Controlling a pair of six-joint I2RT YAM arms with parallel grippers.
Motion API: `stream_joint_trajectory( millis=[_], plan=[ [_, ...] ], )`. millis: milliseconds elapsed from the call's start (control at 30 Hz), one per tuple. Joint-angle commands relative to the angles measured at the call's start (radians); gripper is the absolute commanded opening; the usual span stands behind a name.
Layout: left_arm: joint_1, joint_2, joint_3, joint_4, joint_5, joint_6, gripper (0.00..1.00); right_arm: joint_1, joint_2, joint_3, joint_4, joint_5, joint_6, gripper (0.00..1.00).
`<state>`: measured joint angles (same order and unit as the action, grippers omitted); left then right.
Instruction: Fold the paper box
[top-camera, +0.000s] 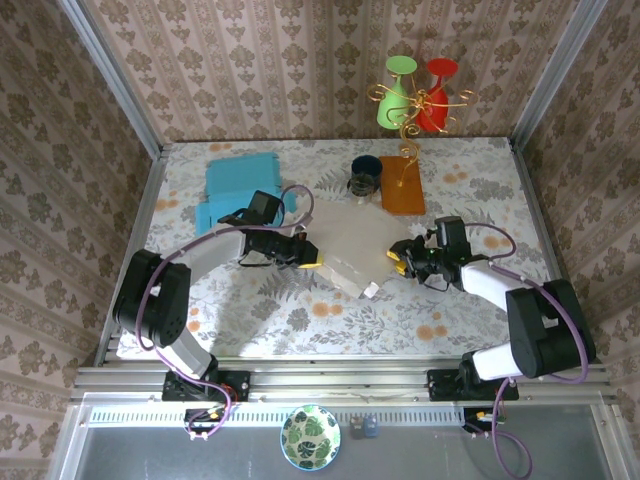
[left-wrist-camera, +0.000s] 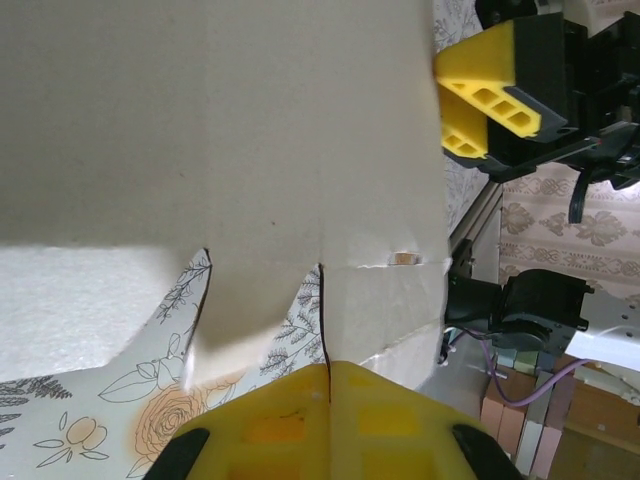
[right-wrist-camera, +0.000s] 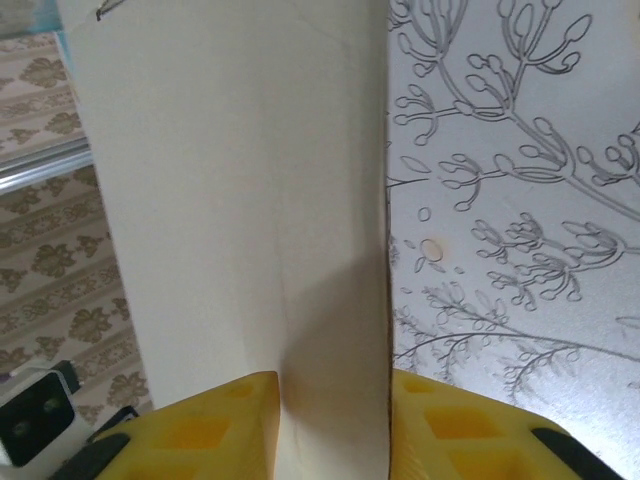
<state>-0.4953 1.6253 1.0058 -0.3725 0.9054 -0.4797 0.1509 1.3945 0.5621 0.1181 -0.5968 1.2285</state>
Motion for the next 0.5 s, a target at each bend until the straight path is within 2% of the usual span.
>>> stream_joint_trajectory(
  millis=[0, 200, 400, 433, 467],
  plan=[
    [0.003, -0.030, 0.017, 0.010, 0.021, -0.016, 0.00, -0.002, -0.051, 0.043, -0.020, 0.008, 0.018, 0.30],
    [0.002, -0.029, 0.013, 0.017, 0.022, -0.022, 0.00, -0.004, -0.085, 0.050, -0.035, 0.018, 0.035, 0.22],
    [0.003, -0.034, 0.009, 0.017, 0.010, -0.028, 0.00, -0.003, -0.126, 0.061, -0.051, 0.039, 0.066, 0.07],
    [0.002, -0.037, 0.010, 0.017, 0.007, -0.031, 0.08, -0.003, -0.137, 0.066, -0.062, 0.044, 0.070, 0.05],
    [0.003, -0.046, 0.011, 0.015, 0.000, -0.036, 0.23, -0.002, -0.151, 0.072, -0.075, 0.050, 0.075, 0.00]
  ],
)
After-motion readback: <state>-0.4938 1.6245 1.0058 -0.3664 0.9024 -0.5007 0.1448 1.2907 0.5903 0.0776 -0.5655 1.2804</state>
